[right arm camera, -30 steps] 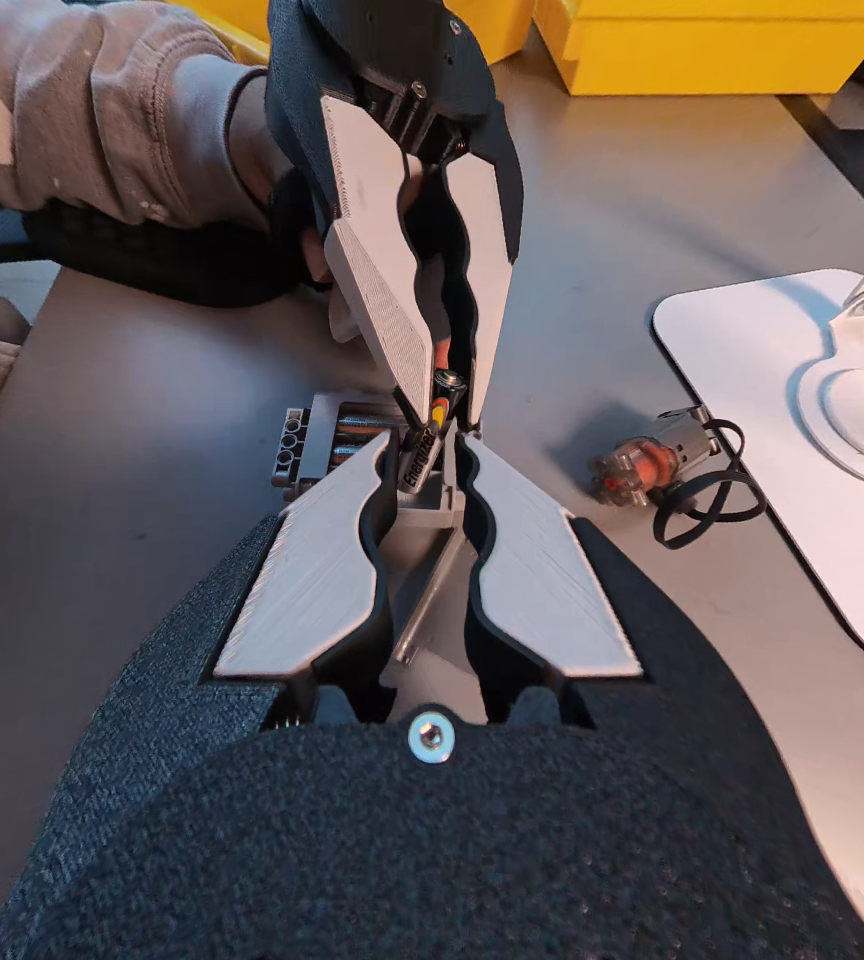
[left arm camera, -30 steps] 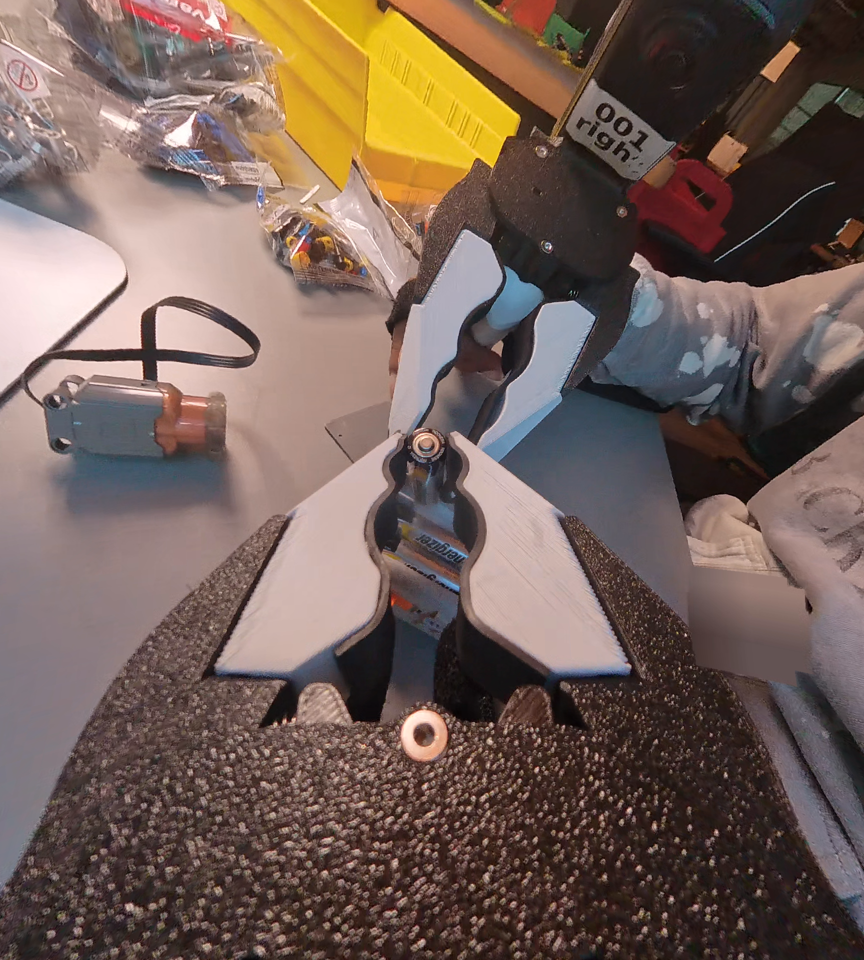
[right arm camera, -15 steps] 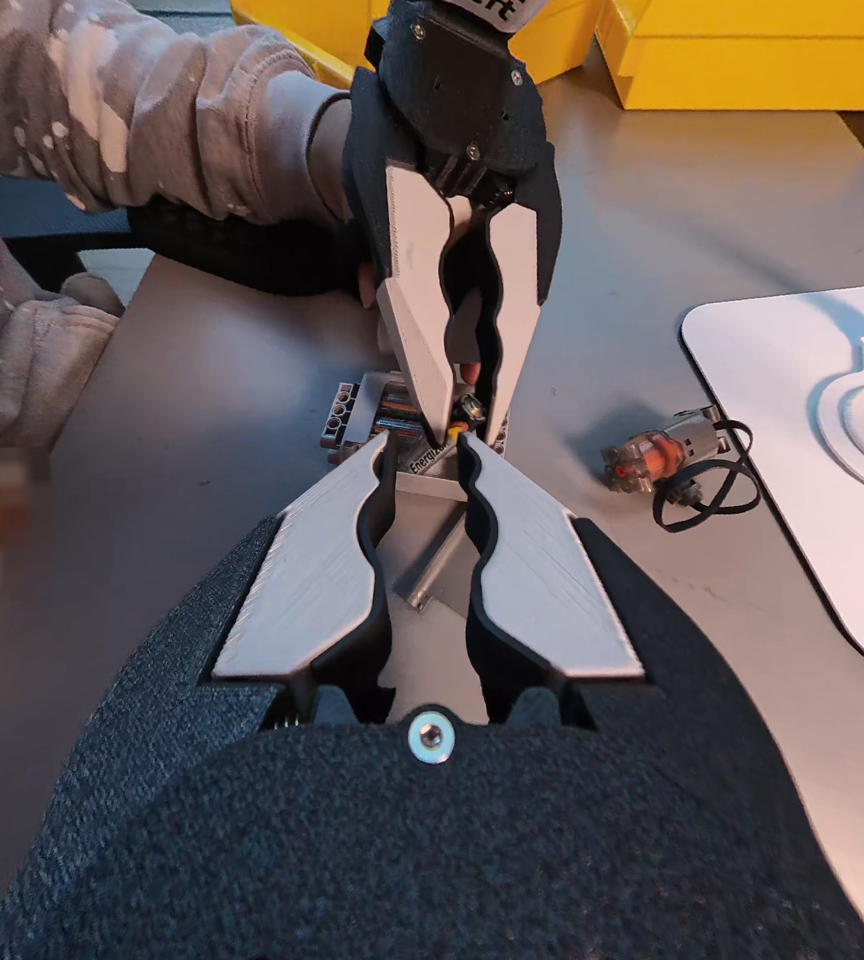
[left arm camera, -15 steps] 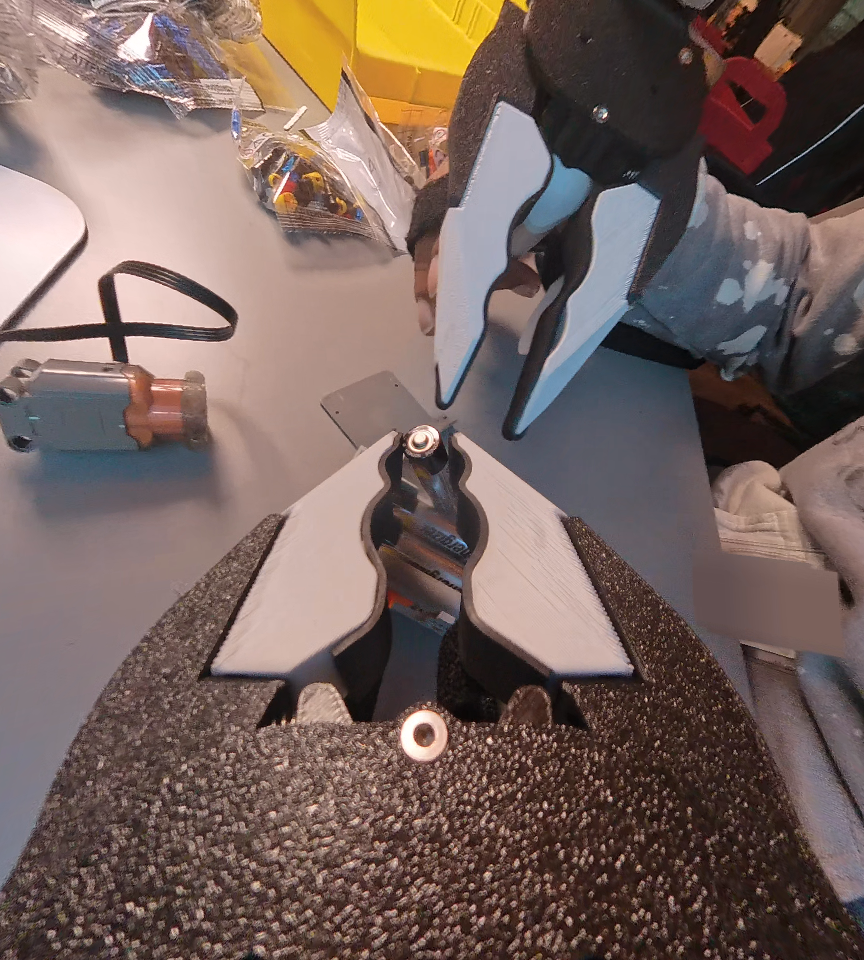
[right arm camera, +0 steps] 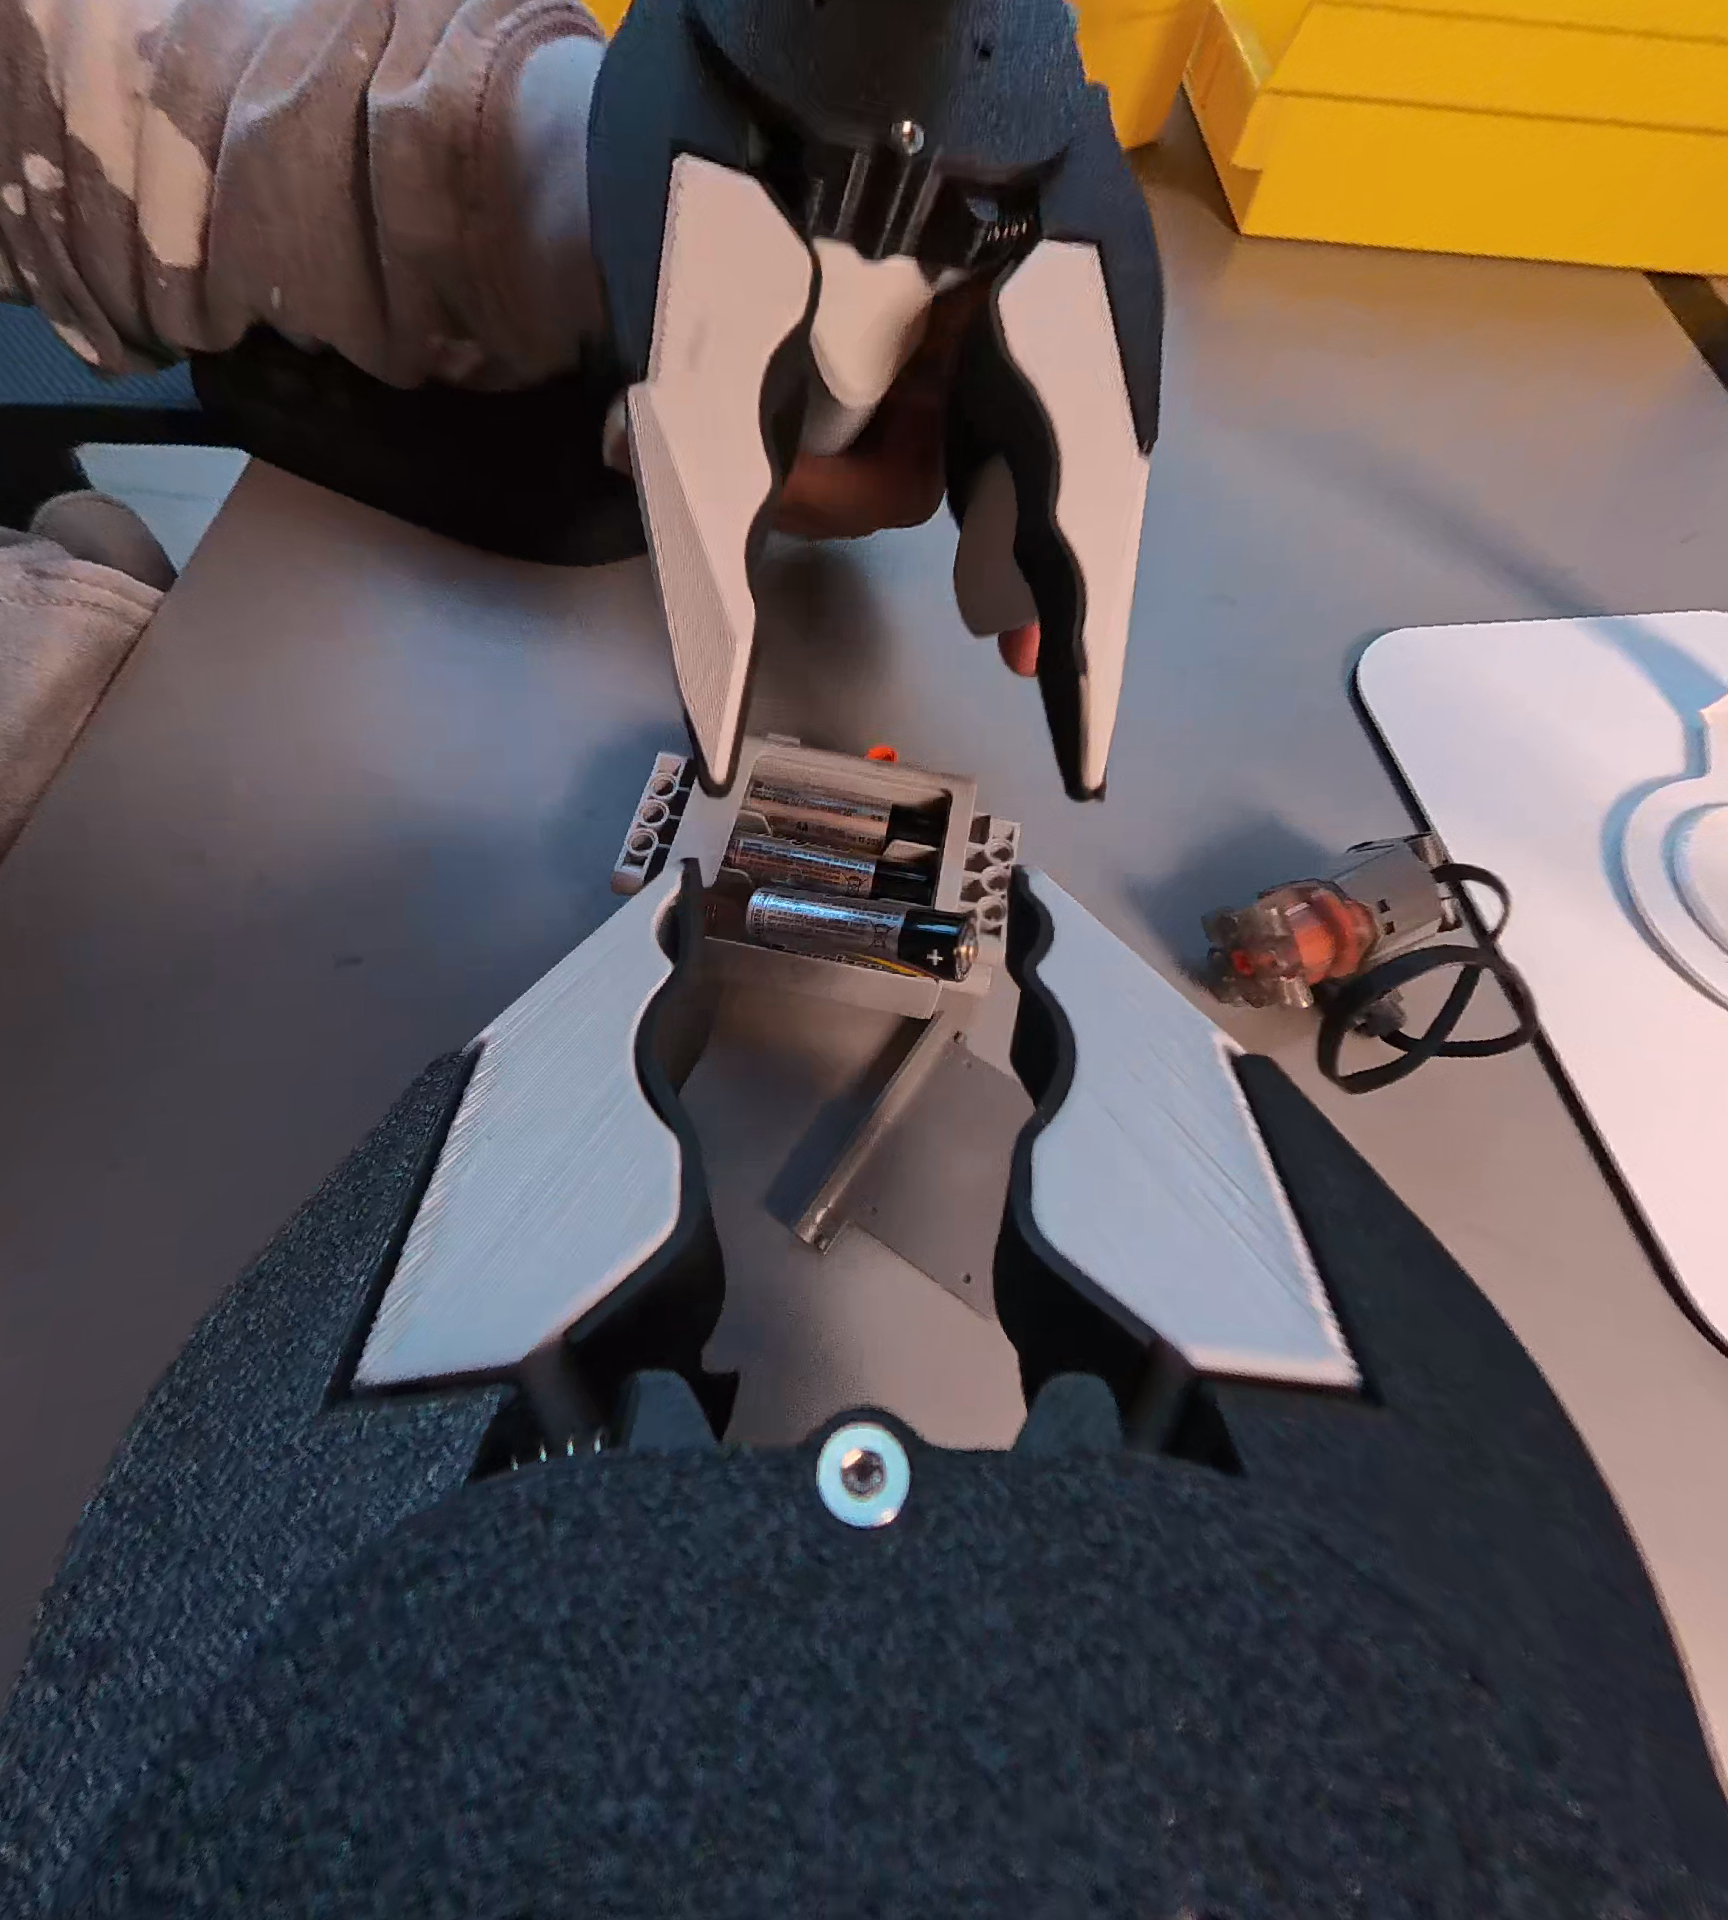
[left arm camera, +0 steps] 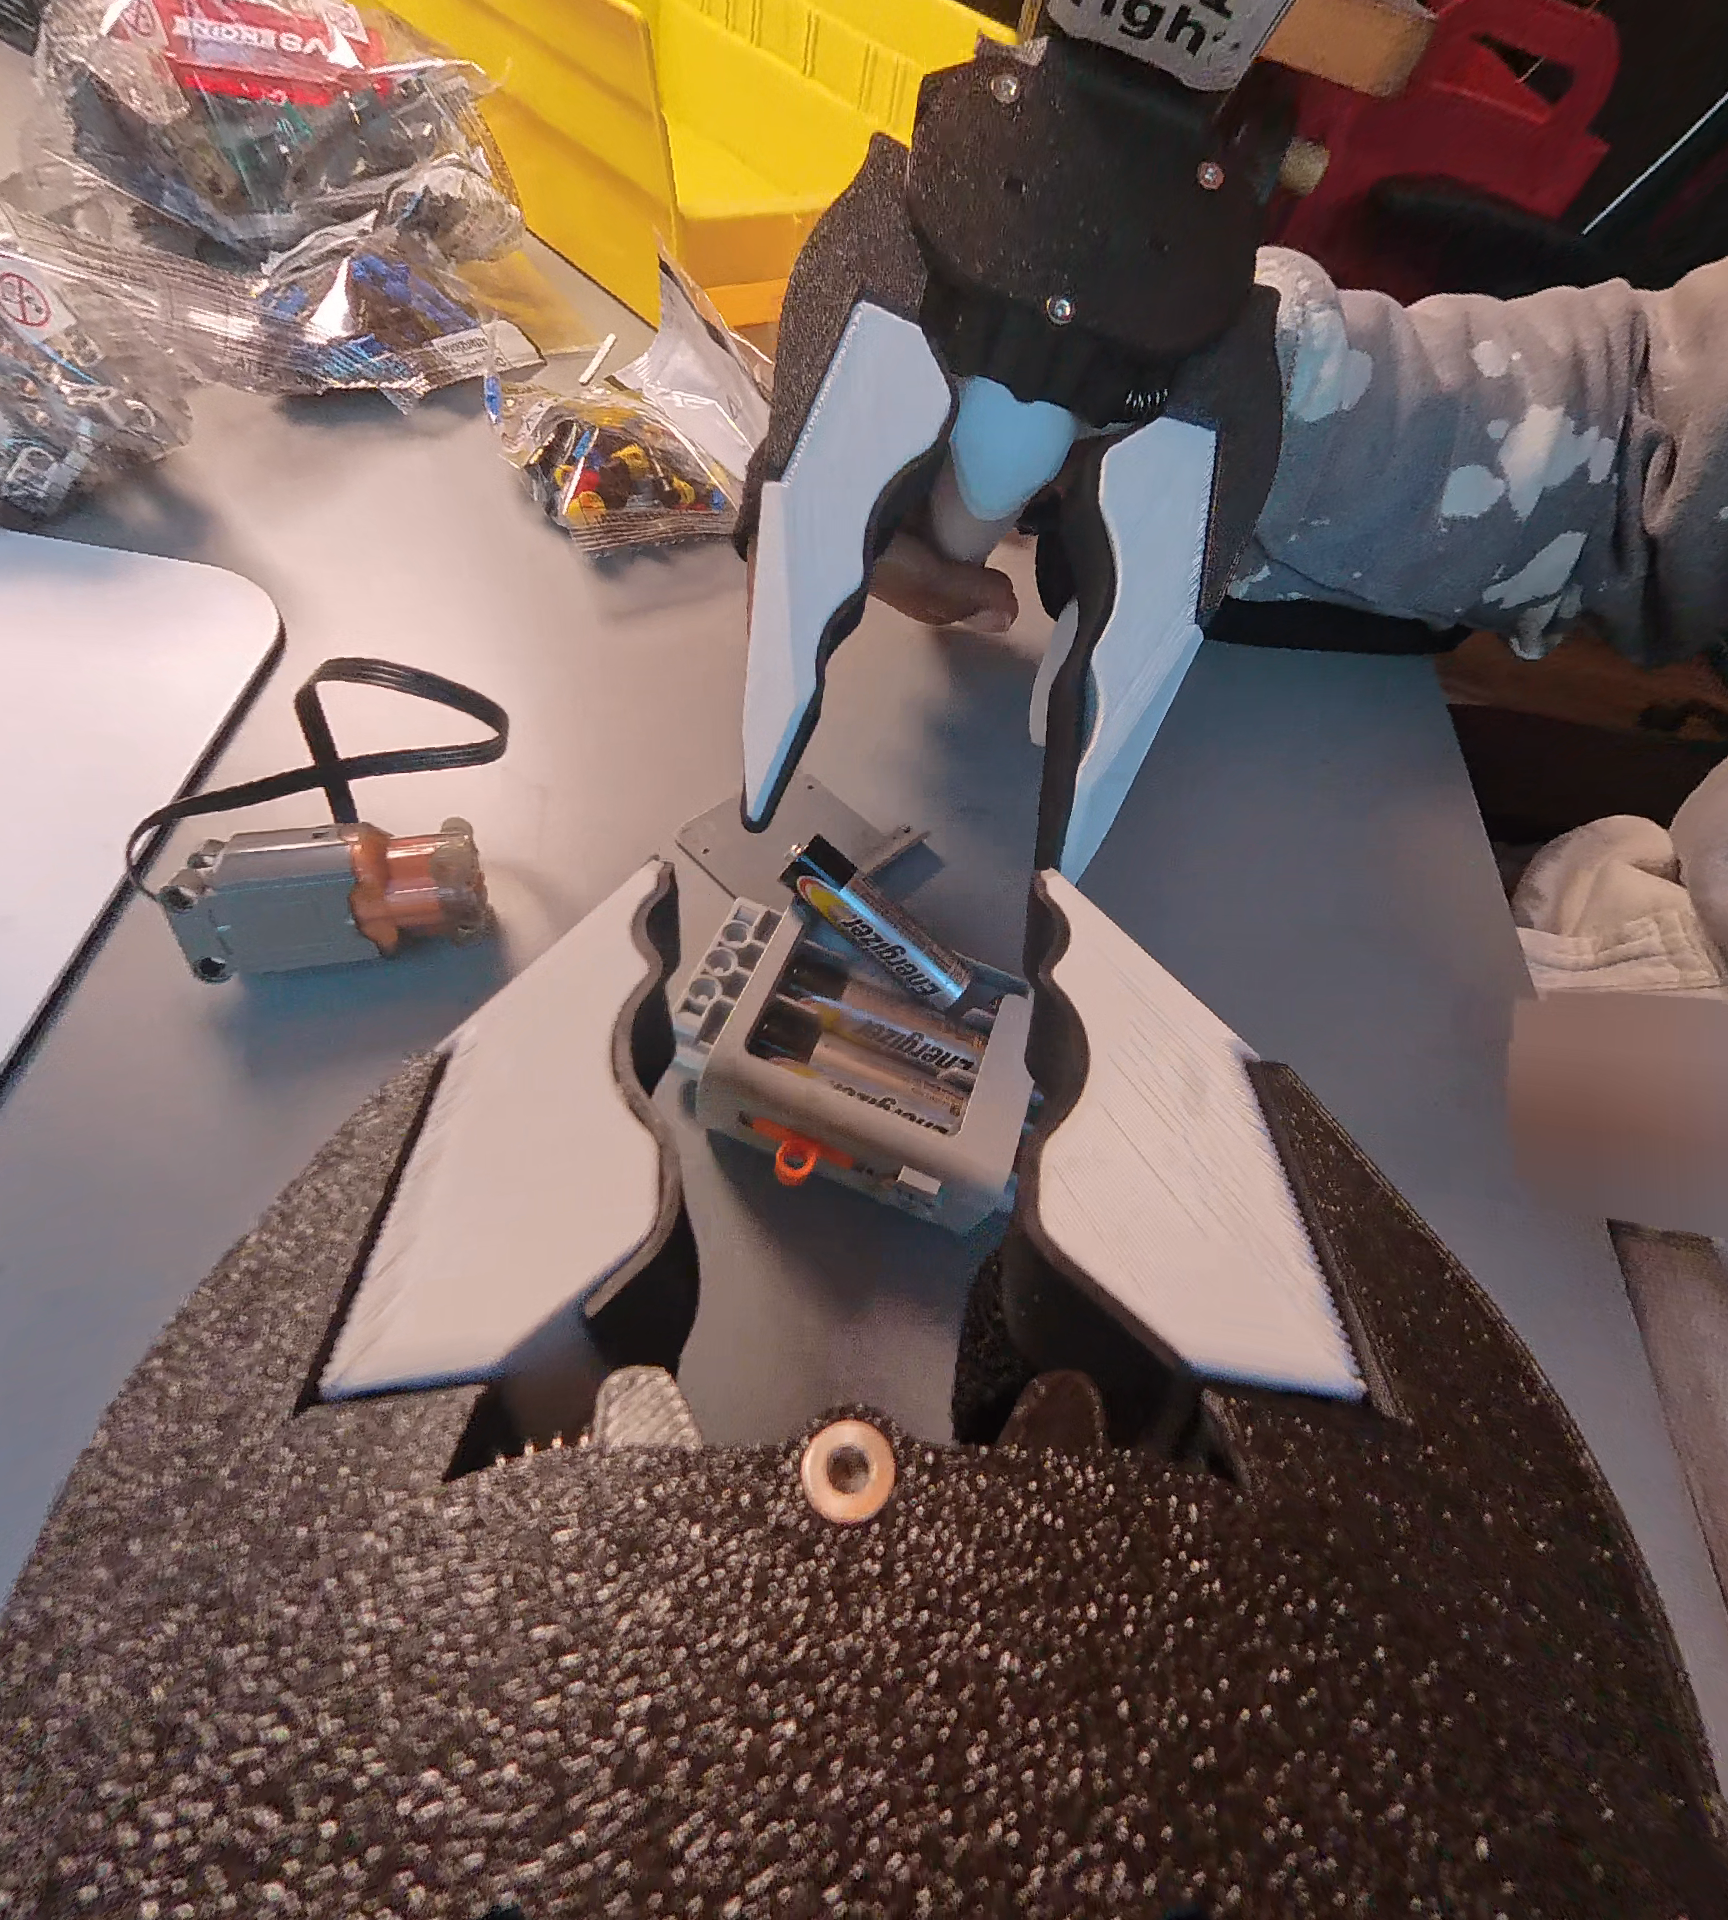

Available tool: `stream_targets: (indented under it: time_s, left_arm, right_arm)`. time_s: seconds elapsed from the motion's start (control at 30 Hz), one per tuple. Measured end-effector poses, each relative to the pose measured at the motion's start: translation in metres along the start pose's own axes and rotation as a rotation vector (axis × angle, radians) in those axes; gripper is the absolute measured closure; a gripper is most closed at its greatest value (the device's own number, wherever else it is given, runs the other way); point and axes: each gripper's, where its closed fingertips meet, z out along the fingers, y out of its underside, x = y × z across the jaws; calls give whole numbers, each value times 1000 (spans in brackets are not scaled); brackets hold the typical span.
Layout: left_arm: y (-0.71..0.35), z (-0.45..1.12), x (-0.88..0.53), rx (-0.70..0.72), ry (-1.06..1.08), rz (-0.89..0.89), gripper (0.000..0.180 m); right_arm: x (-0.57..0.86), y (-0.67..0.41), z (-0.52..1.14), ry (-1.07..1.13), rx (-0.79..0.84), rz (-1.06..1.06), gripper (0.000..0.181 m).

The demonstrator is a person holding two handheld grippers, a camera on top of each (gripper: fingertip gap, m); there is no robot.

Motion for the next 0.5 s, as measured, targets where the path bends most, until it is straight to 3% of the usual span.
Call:
stream_targets:
  time_s: [0.27, 0.4, 0.5]
  left_arm:
    - [39, -4, 4, -191, 4, 75, 79]
    - [66, 7, 5, -320, 2, 110, 86]
    - [65, 8, 5, -312, 1, 112, 90]
  right_arm:
    - [5, 14, -4, 11, -77, 18, 132]
    - [-1, 16, 0, -2, -84, -10, 154]
    - [4, 17, 1, 42, -109, -38, 161]
